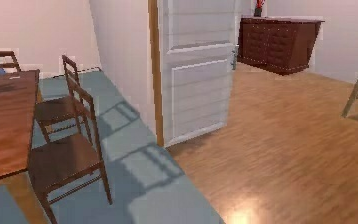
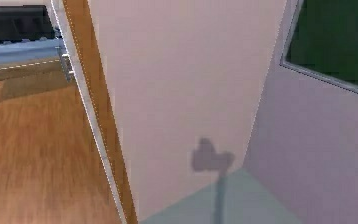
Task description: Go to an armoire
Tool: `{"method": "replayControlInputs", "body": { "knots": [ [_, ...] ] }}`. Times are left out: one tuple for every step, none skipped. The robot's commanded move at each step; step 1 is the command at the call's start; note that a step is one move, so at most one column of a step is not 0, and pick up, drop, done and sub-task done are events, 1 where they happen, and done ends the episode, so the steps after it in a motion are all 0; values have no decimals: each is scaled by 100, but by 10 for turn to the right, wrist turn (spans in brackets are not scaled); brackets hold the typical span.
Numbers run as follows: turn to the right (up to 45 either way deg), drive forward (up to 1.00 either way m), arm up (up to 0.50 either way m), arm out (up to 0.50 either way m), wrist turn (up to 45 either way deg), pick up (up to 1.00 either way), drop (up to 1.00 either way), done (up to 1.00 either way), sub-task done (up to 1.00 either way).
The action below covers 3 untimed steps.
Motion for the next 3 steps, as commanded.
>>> {"method": "replayControlInputs", "body": {
  "knots": [
    [0, 55, 0, 0, 0, 0, 0, 0, 0],
    [450, 0, 0, 0, 0, 0, 0, 0, 0],
    [0, 100, 0, 0, 0, 0, 0, 0, 0]
  ]
}}
